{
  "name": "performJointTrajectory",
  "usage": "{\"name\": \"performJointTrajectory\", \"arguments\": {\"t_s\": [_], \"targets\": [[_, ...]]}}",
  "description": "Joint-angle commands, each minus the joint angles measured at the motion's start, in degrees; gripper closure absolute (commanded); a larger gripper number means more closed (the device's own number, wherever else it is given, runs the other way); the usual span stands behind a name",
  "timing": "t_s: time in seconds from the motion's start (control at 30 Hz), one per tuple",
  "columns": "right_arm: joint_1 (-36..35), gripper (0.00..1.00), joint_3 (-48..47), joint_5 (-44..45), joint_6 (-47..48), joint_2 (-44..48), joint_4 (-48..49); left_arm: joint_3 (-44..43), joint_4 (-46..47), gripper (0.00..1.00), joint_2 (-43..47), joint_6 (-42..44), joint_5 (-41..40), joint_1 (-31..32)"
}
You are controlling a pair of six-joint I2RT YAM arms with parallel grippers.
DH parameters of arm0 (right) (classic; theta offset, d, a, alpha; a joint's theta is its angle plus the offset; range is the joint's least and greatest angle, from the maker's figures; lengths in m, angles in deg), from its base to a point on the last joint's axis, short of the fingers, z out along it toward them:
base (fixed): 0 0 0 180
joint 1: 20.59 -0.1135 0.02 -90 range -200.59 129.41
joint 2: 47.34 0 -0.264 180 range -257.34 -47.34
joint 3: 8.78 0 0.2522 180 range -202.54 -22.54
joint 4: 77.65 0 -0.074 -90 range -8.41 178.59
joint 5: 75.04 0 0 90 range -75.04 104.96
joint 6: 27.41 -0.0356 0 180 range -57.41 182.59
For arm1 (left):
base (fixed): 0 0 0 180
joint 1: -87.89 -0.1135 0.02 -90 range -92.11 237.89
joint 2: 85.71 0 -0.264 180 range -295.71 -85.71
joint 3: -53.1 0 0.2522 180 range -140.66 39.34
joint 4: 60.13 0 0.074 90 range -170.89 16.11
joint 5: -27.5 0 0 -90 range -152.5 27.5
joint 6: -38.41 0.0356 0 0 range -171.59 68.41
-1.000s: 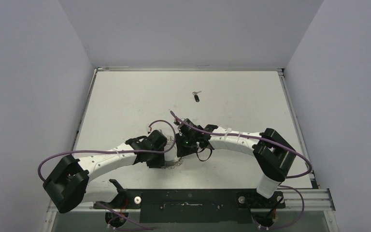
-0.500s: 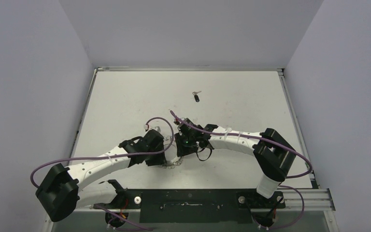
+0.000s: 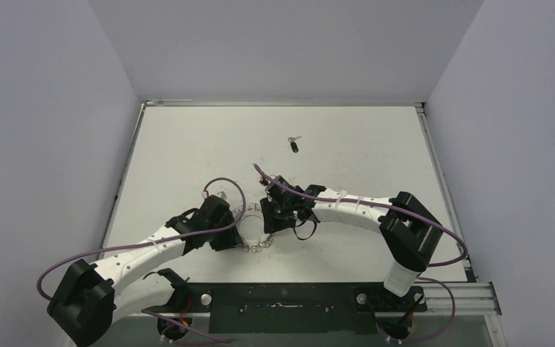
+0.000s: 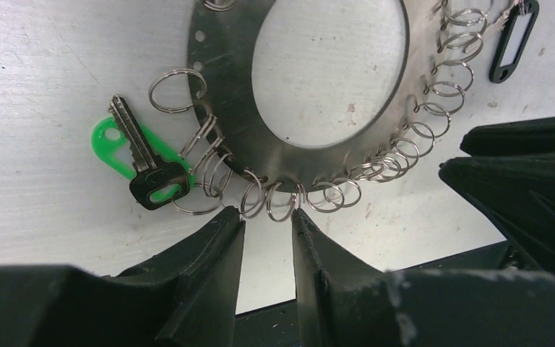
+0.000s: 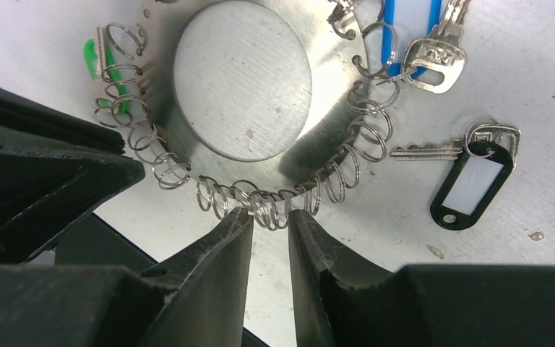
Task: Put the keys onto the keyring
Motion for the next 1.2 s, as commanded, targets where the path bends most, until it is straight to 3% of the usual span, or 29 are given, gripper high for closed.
{"name": "performJointTrajectory", "arguments": {"t_s": [0.0, 0.17, 0.57, 0.87, 1.17], "targets": [[-0.1, 0.73, -3.3, 0.6, 0.1, 0.8, 1.1, 1.9, 8.2, 0.71, 0.3, -1.1, 8.2, -3.3], [0.0, 0.72, -3.1, 0.8, -0.1, 0.8, 1.1, 2.0, 11.5, 0.71, 0.1, -0.8, 9.7, -3.4], [-0.1, 0.71, -3.1, 0.8, -0.1, 0.0, 0.7, -1.4, 9.0, 0.75, -5.3, 3.5, 7.5, -1.4], [-0.1, 0.7, -2.9, 0.8, -0.1, -0.1, 0.7, -3.1, 5.6, 0.73, -3.4, 3.8, 2.2, 0.9], [-0.1, 0.7, -2.7, 1.0, 0.0, 0.0, 0.7, -2.7, 6.9, 0.75, -5.0, 3.9, 2.4, 1.5]]}}
